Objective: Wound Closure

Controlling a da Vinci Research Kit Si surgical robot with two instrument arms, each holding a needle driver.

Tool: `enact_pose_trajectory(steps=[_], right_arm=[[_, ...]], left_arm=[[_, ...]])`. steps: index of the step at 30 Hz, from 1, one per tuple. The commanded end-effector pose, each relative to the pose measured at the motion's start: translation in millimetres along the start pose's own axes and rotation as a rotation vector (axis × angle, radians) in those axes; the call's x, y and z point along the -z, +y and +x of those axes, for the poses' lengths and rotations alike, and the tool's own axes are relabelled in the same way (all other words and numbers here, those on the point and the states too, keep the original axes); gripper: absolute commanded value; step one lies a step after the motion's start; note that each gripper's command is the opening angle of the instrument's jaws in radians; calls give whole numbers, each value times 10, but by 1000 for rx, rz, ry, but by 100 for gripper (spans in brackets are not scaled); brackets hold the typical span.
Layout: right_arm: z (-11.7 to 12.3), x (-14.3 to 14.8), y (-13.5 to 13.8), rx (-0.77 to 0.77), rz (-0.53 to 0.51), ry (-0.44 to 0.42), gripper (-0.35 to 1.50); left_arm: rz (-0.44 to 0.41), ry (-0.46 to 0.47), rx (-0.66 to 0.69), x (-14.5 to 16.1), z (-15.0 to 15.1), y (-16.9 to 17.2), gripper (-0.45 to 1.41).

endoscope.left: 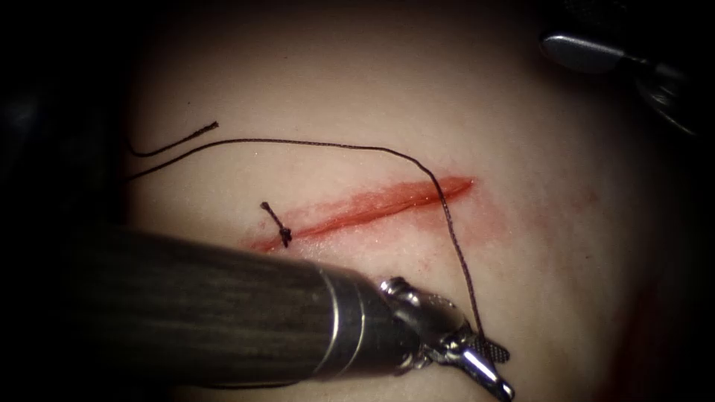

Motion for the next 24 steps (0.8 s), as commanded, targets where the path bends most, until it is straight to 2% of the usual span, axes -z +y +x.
enact_pose_trajectory(steps=[1, 3, 5, 11, 14, 21, 22, 23, 24], right_arm=[[-1, -8, -3, 0, 2, 2, 100], [-1, -8, -3, 0, 3, 2, 100], [0, -8, -5, -1, 6, 1, 100], [0, -9, -5, -1, 5, 1, 100], [0, -9, -6, -1, 5, 1, 101], [0, -11, -8, -1, 3, 2, 103], [0, -11, -8, -1, 3, 2, 105], [0, -11, -9, -1, 3, 2, 105], [0, -12, -10, -1, 3, 2, 105]], left_arm=[[23, -20, -6, 1, 0, -5, 119], [50, -41, -14, 7, 1, -5, 119], [85, -46, -11, 20, 1, -3, 99], [64, -38, -9, 11, -2, 8, 91], [11, -1, -16, -4, 4, 10, 99], [26, 11, -20, -10, 10, -4, 103], [30, 15, -22, -11, 10, -7, 96], [36, 20, -24, -11, 9, -11, 71], [55, 31, -27, -12, 8, -17, -6]])
